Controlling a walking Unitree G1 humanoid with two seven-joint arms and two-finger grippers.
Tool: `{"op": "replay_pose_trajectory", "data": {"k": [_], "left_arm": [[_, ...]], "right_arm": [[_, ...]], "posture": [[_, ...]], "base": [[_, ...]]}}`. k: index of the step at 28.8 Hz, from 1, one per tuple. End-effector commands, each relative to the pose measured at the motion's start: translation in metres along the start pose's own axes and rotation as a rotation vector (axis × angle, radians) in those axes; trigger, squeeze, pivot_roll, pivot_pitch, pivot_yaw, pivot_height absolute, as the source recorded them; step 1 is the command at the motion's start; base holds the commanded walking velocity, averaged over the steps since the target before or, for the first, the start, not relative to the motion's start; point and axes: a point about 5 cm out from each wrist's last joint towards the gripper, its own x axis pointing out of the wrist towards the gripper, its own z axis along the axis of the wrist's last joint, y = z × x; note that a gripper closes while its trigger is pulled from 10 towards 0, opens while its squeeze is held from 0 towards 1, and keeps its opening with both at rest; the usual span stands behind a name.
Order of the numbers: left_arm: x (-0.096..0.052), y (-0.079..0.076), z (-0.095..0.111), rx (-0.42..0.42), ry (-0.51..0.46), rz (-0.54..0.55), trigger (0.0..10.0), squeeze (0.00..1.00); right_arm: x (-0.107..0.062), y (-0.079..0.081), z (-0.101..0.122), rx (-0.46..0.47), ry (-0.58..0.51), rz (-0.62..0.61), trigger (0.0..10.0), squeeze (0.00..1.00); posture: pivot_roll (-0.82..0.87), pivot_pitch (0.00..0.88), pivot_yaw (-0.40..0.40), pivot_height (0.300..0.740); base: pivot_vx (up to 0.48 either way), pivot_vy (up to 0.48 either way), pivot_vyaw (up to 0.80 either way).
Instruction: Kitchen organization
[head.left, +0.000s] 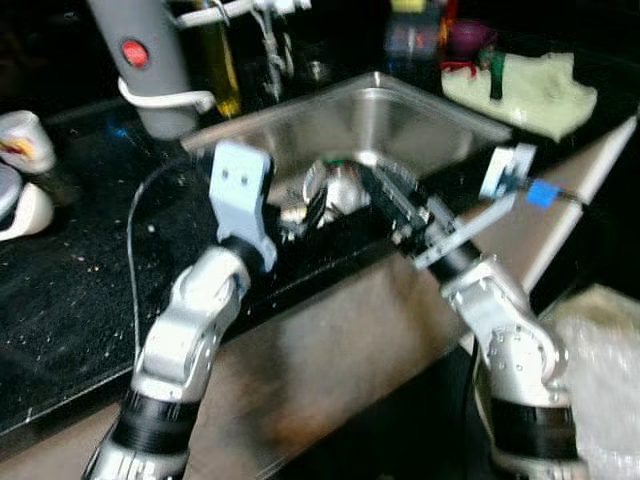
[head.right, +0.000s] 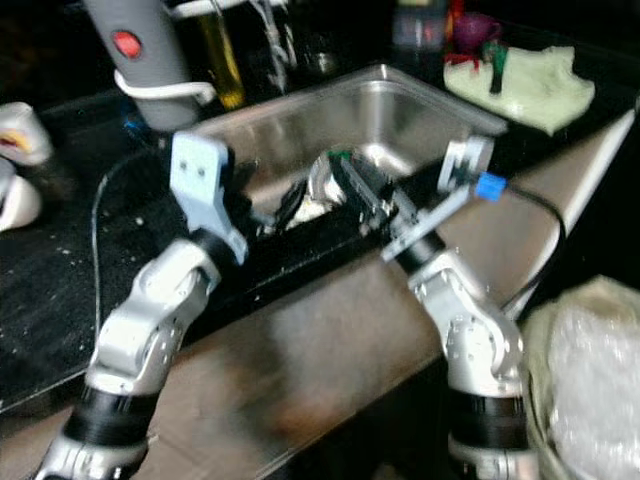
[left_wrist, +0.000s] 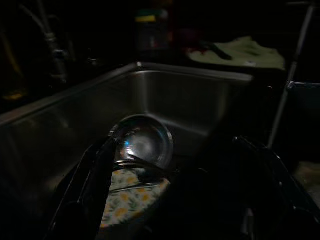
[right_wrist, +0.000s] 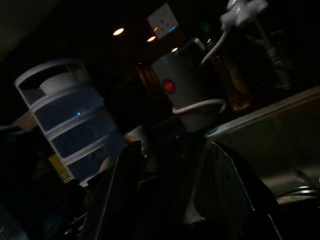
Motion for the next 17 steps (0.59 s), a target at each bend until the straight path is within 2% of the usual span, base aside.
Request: {"op": "replay_pose_trajectory", "data": {"k": [1, 8, 17], "left_arm": [[-0.002, 0.001, -0.003, 0.015, 0.022, 0.009, 10.0, 0.00], [-0.007, 0.000, -0.011, 0.012, 0.051, 0.016, 10.0, 0.00], [-0.031, -0.002, -0.038, -0.009, 0.151, 0.032, 10.0, 0.00]], "right_arm": [[0.000, 0.001, -0.004, 0.002, 0.009, 0.001, 10.0, 0.00], [-0.002, -0.003, -0.012, -0.024, 0.045, -0.022, 10.0, 0.00], [-0.024, -0.018, -0.035, -0.043, 0.142, -0.087, 10.0, 0.00]], "posture": [[0.01, 0.071, 0.045, 0.740], [0.01, 0.069, 0.040, 0.740], [0.01, 0.072, 0.040, 0.740]], "base": [[-0.334, 0.000, 0.00], [-0.336, 0.000, 0.00], [-0.336, 0.000, 0.00]]}}
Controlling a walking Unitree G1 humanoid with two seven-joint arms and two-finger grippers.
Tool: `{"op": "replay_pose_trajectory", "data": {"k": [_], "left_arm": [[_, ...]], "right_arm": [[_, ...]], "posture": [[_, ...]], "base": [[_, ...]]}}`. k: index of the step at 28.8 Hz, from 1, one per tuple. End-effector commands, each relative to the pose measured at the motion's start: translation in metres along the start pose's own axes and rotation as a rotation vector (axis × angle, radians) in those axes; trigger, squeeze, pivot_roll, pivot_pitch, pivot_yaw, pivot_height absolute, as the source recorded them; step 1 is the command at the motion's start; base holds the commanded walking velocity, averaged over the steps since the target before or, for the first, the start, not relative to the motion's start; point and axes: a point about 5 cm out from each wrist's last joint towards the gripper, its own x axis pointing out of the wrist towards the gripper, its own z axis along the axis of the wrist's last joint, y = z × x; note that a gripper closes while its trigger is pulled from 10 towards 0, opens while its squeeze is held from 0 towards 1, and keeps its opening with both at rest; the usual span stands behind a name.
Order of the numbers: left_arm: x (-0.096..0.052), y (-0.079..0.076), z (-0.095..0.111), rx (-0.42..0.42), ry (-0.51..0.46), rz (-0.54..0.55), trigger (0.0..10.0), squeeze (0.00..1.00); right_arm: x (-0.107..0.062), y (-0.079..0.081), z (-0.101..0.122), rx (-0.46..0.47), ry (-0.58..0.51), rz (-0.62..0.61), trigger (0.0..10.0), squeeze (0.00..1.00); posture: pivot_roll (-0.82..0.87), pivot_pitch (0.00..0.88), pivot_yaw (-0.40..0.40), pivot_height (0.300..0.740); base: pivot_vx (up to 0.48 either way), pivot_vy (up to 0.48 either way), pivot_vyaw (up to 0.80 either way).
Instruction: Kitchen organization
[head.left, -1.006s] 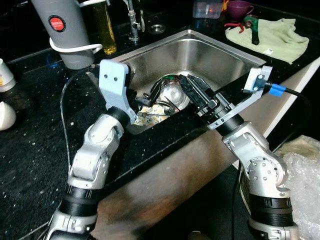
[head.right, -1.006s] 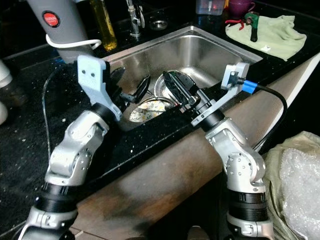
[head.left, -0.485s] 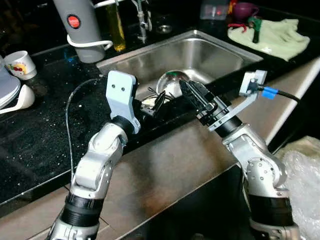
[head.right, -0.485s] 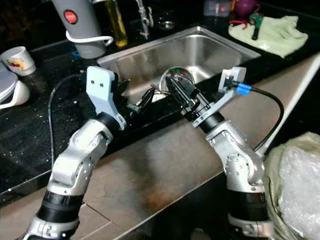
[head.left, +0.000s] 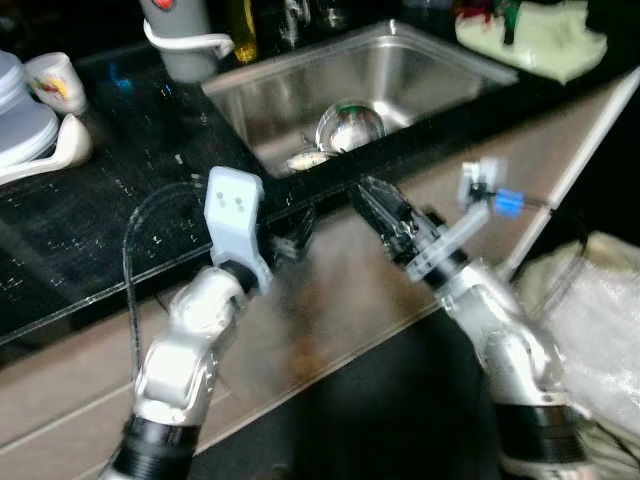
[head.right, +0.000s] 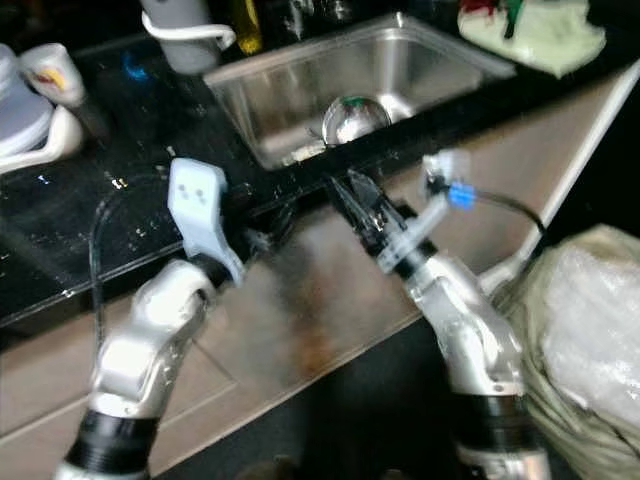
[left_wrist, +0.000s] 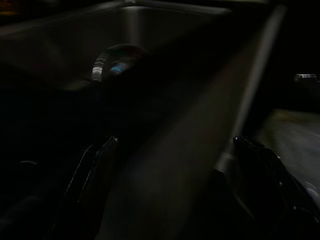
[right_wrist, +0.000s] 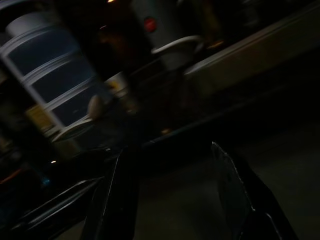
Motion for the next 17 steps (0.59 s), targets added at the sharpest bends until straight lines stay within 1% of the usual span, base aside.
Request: {"op": "replay_pose_trajectory", "data": {"k": [1, 4, 7, 9, 11, 12, 13, 15, 16, 17], "left_arm": [[-0.008, 0.000, -0.006, 0.009, 0.021, 0.003, 10.0, 0.00], [-0.012, -0.002, -0.011, 0.000, 0.040, 0.002, 10.0, 0.00], [-0.021, -0.004, -0.024, -0.018, 0.080, 0.011, 10.0, 0.00], [-0.028, -0.003, -0.034, -0.015, 0.127, 0.038, 10.0, 0.00], [-0.033, -0.001, -0.046, -0.011, 0.187, 0.065, 10.0, 0.00], [-0.036, 0.000, -0.050, 0.000, 0.210, 0.078, 10.0, 0.00], [-0.036, 0.000, -0.050, 0.000, 0.210, 0.078, 10.0, 0.00], [-0.045, 0.002, -0.061, 0.012, 0.270, 0.113, 10.0, 0.00], [-0.045, 0.002, -0.061, 0.012, 0.270, 0.113, 10.0, 0.00], [-0.049, 0.002, -0.066, 0.021, 0.297, 0.127, 10.0, 0.00]], "right_arm": [[-0.001, 0.003, -0.007, -0.001, 0.014, 0.015, 10.0, 0.00], [-0.005, 0.000, -0.013, -0.001, 0.038, 0.008, 10.0, 0.00], [-0.010, -0.005, -0.027, -0.040, 0.107, -0.011, 10.0, 0.00], [-0.012, -0.008, -0.032, -0.058, 0.134, -0.029, 10.0, 0.00], [-0.013, -0.010, -0.035, -0.041, 0.137, -0.040, 10.0, 0.00], [-0.013, -0.011, -0.035, -0.037, 0.138, -0.041, 10.0, 0.00], [-0.013, -0.011, -0.035, -0.037, 0.138, -0.041, 10.0, 0.00], [-0.013, -0.011, -0.035, -0.038, 0.138, -0.034, 10.0, 0.00], [-0.013, -0.011, -0.035, -0.038, 0.138, -0.034, 10.0, 0.00], [-0.013, -0.010, -0.035, -0.038, 0.138, -0.031, 10.0, 0.00]], "posture": [[0.01, 0.071, 0.039, 0.740], [0.01, 0.071, 0.038, 0.740], [0.01, 0.070, 0.031, 0.740], [0.01, 0.069, 0.026, 0.740], [0.01, 0.069, 0.026, 0.740], [0.01, 0.069, 0.026, 0.740], [0.01, 0.069, 0.026, 0.740], [0.02, 0.068, 0.020, 0.740], [0.02, 0.068, 0.020, 0.740], [0.02, 0.067, 0.019, 0.740]], "base": [[-0.334, 0.000, 0.00], [-0.336, 0.000, 0.00], [-0.313, 0.000, 0.00], [0.000, 0.000, 0.00], [0.000, 0.000, 0.00], [0.000, 0.000, 0.77], [0.000, 0.000, 0.77], [0.000, 0.000, 0.80], [0.000, 0.000, 0.80], [0.000, 0.000, 0.80]]}}
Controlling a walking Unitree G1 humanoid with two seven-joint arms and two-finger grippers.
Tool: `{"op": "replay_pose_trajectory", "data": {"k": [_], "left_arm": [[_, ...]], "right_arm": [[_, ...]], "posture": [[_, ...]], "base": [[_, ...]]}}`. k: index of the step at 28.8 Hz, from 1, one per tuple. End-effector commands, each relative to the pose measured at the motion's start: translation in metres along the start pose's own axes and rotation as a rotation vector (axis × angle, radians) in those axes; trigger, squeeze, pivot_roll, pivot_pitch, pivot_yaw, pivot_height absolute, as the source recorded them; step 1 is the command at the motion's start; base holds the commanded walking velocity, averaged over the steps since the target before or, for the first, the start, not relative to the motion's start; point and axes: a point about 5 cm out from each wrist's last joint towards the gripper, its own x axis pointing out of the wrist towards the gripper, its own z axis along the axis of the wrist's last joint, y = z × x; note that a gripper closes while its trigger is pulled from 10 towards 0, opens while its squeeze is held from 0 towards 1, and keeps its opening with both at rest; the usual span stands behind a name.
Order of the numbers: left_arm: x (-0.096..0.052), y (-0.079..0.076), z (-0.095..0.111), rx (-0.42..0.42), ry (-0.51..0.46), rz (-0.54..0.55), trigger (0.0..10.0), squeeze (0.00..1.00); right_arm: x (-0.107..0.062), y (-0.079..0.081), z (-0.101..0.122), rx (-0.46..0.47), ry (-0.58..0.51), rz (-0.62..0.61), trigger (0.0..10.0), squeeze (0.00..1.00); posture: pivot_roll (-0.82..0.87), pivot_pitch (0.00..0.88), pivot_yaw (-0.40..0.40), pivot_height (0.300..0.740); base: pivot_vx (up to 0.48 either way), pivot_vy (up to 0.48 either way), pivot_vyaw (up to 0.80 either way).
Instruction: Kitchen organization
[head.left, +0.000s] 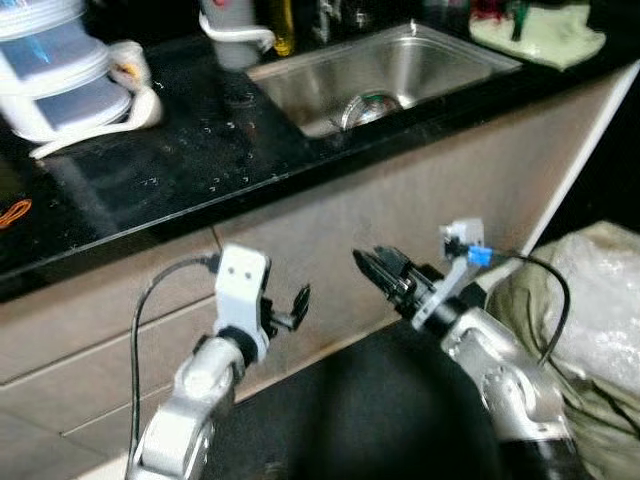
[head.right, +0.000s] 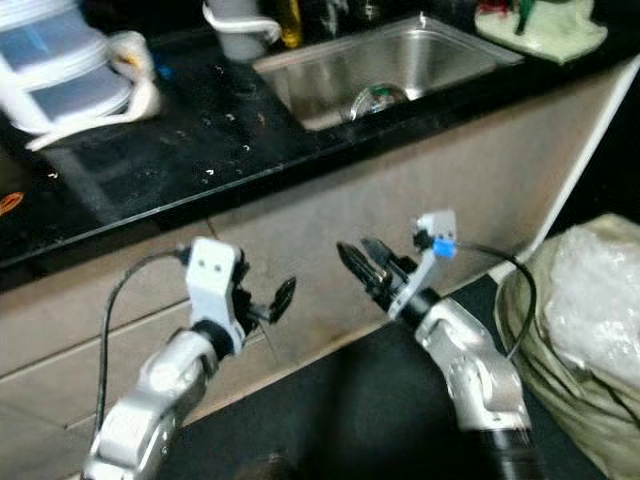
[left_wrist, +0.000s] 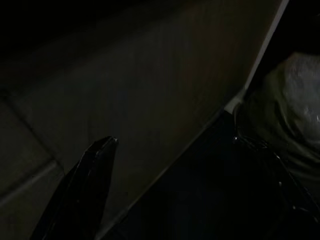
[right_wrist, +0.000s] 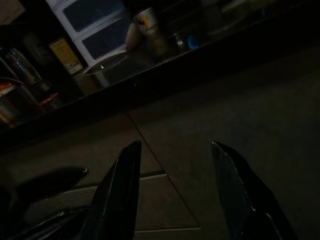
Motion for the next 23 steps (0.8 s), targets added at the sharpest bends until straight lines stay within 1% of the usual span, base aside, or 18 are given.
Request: {"op": "replay_pose_trajectory", "data": {"k": [1, 2, 4, 16, 21, 23], "left_arm": [[-0.008, 0.008, -0.019, 0.027, 0.097, 0.057, 10.0, 0.00], [-0.011, 0.009, -0.025, 0.023, 0.122, 0.073, 10.0, 0.00], [-0.013, 0.010, -0.030, -0.007, 0.140, 0.099, 10.0, 0.00], [-0.012, 0.014, -0.027, -0.045, 0.101, 0.127, 10.0, 0.00], [-0.011, 0.014, -0.027, -0.052, 0.092, 0.121, 10.0, 0.00], [-0.011, 0.012, -0.026, -0.055, 0.084, 0.099, 10.0, 0.00]], "right_arm": [[0.003, 0.004, -0.001, -0.003, 0.002, 0.021, 10.0, 0.00], [0.004, 0.004, -0.001, -0.005, 0.001, 0.024, 10.0, 0.00], [0.004, 0.004, -0.001, -0.013, 0.000, 0.029, 10.0, 0.00], [0.007, 0.005, 0.003, -0.034, -0.011, 0.034, 10.0, 0.00], [0.010, 0.007, 0.006, -0.040, -0.022, 0.040, 10.0, 0.00], [0.012, 0.010, 0.009, -0.046, -0.031, 0.051, 10.0, 0.00]], "posture": [[0.02, 0.065, 0.020, 0.740], [0.02, 0.065, 0.019, 0.740], [0.02, 0.066, 0.021, 0.740], [0.02, 0.077, 0.023, 0.740], [0.03, 0.077, 0.021, 0.740], [0.03, 0.078, 0.020, 0.740]], "base": [[0.000, 0.000, 0.80], [0.000, 0.000, 0.80], [0.000, 0.000, 0.80], [0.000, 0.000, 0.80], [0.000, 0.000, 0.80], [0.000, 0.000, 0.80]]}}
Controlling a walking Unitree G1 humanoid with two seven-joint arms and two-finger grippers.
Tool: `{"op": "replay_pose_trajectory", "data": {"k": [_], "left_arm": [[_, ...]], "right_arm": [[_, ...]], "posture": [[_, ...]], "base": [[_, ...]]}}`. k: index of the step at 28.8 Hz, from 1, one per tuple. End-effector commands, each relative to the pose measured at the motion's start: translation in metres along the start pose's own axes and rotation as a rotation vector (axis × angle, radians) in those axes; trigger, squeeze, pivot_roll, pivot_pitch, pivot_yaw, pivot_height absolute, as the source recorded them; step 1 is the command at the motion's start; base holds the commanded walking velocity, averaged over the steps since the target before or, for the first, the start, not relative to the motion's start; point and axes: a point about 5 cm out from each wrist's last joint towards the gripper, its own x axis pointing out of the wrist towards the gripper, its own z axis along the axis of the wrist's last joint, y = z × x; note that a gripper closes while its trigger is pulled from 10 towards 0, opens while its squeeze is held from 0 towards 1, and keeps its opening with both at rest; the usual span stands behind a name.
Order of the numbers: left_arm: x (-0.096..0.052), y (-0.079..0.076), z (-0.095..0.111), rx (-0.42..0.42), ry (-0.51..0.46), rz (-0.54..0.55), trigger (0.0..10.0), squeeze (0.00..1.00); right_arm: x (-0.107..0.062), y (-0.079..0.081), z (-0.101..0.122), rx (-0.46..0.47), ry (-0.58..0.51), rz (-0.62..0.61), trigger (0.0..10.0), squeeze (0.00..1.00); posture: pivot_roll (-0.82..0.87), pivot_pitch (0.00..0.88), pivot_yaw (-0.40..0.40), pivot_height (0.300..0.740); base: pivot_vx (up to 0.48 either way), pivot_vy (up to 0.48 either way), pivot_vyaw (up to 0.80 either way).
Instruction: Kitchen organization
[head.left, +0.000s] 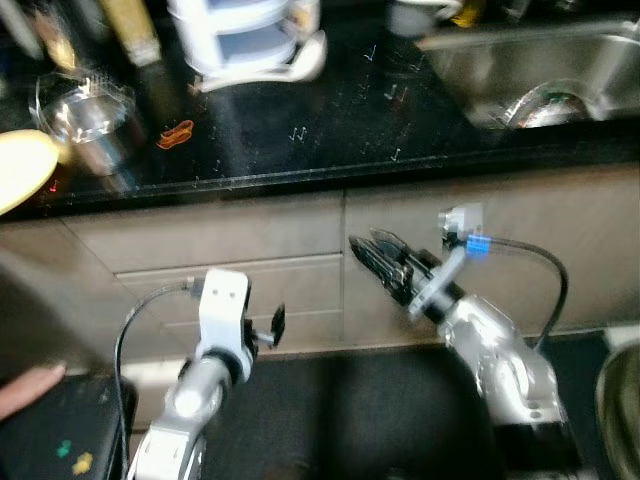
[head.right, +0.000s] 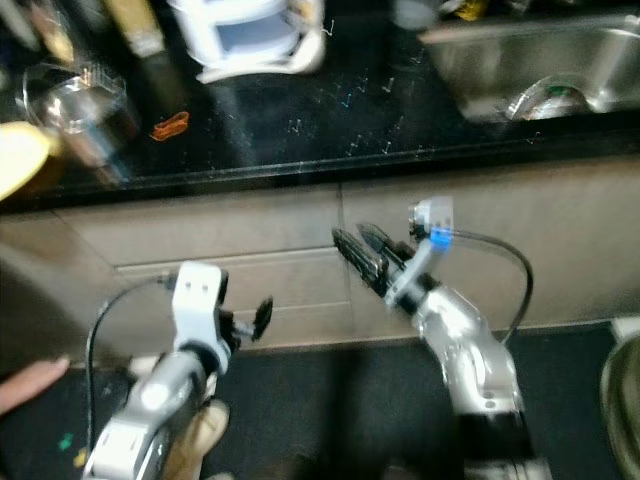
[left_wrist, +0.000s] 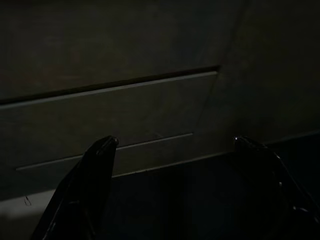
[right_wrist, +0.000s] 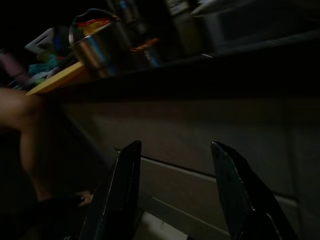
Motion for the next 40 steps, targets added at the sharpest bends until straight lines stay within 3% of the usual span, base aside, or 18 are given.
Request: {"op": "replay_pose_trajectory", "data": {"k": [1, 11, 20, 26, 40], "left_arm": [[-0.001, 0.002, -0.004, -0.004, 0.013, -0.011, 10.0, 0.00], [0.000, -0.001, -0.003, -0.026, -0.004, -0.038, 10.0, 0.00], [0.002, -0.001, -0.003, -0.046, -0.018, -0.059, 10.0, 0.00], [0.003, -0.003, -0.002, -0.036, -0.038, -0.079, 10.0, 0.00], [0.006, -0.004, -0.002, -0.044, -0.048, -0.092, 10.0, 0.00]], "right_arm": [[0.003, 0.005, 0.000, 0.002, -0.007, 0.021, 10.0, 0.00], [0.012, 0.015, 0.011, -0.014, -0.040, 0.072, 10.0, 0.00], [0.038, 0.037, 0.039, -0.085, -0.122, 0.186, 10.0, 0.00], [0.049, 0.043, 0.050, -0.113, -0.145, 0.228, 10.0, 0.00], [0.058, 0.056, 0.059, -0.127, -0.178, 0.303, 10.0, 0.00]], "posture": [[0.03, 0.077, 0.019, 0.740], [0.03, 0.077, 0.011, 0.740], [0.04, 0.074, 0.000, 0.740], [0.05, 0.072, -0.006, 0.740], [0.05, 0.069, -0.009, 0.740]], "base": [[0.000, 0.000, 0.80], [0.000, 0.000, 0.80], [0.000, 0.000, 0.79], [0.000, 0.000, 0.00], [0.388, 0.000, 0.00]]}}
